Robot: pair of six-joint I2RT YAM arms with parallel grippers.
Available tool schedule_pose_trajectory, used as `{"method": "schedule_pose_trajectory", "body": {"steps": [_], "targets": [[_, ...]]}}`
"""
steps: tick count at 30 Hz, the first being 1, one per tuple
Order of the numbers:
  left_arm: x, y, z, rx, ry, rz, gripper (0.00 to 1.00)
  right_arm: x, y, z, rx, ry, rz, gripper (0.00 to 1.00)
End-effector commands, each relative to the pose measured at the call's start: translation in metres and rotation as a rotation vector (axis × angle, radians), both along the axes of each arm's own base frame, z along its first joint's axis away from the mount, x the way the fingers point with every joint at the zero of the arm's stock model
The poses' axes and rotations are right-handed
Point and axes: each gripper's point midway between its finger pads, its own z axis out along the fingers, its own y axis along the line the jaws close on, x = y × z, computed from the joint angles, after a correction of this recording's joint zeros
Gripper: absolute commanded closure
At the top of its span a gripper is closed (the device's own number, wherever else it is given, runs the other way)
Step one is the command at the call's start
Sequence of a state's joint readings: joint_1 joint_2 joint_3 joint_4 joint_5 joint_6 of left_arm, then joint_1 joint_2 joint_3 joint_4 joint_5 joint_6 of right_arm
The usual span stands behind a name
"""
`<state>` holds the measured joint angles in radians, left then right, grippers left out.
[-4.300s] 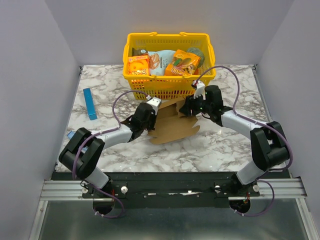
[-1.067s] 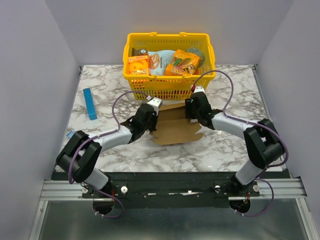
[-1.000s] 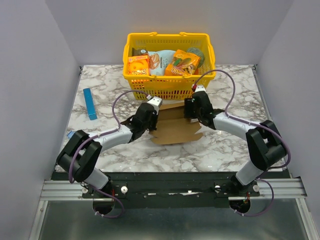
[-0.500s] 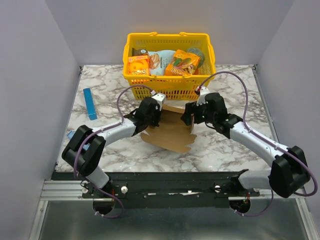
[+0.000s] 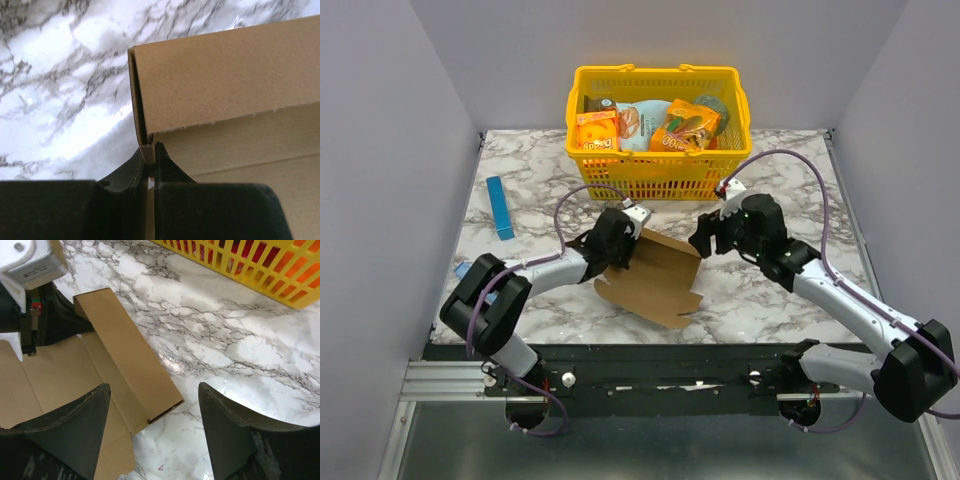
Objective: Fold the paper box
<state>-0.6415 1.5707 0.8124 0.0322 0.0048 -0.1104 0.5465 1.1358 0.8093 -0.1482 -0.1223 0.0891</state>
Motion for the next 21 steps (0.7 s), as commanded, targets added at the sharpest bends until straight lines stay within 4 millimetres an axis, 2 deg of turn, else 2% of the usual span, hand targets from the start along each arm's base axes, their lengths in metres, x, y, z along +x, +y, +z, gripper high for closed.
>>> {"method": "schedule_pose_trajectory", "body": {"steps": [1,3,4,5,10,12,14,16,17,18,19,21], "targets": [[0.01,0.005,0.025,-0.035,-0.184,-0.013,1.0,-0.005,0.013,-0.022,0.008,0.049,0.032,0.24],[0.011,0.004,0.031,-0.054,-0.211,-0.012,1.0,-0.006,0.017,-0.023,0.023,0.042,0.031,0.27],[0.009,0.005,0.028,-0.052,-0.21,-0.022,0.97,-0.01,0.02,-0.028,0.041,0.061,0.022,0.28],[0.009,0.004,0.029,-0.057,-0.214,-0.021,0.83,-0.007,0.019,-0.026,0.055,0.055,-0.006,0.3],[0.004,0.009,0.019,-0.065,-0.196,0.004,0.71,-0.008,0.018,-0.042,0.105,0.067,-0.129,0.37],[0.003,0.009,0.021,-0.08,-0.2,0.01,0.62,-0.009,0.015,-0.052,0.108,0.053,-0.174,0.4],[0.0,0.011,0.02,-0.084,-0.199,0.014,0.47,-0.012,0.017,-0.055,0.109,0.033,-0.208,0.41],[-0.004,0.012,0.02,-0.094,-0.192,0.016,0.37,-0.019,0.019,-0.063,0.11,0.046,-0.228,0.41],[-0.005,0.012,0.026,-0.108,-0.201,0.014,0.28,-0.018,0.016,-0.065,0.106,0.043,-0.261,0.41],[-0.008,0.012,0.028,-0.121,-0.199,0.015,0.25,-0.019,0.015,-0.067,0.107,0.045,-0.276,0.41],[-0.017,0.017,0.038,-0.153,-0.215,0.02,0.13,-0.019,0.011,-0.065,0.111,0.033,-0.314,0.41],[-0.026,0.02,0.037,-0.166,-0.197,0.018,0.1,-0.019,0.008,-0.063,0.116,0.023,-0.328,0.41]]}}
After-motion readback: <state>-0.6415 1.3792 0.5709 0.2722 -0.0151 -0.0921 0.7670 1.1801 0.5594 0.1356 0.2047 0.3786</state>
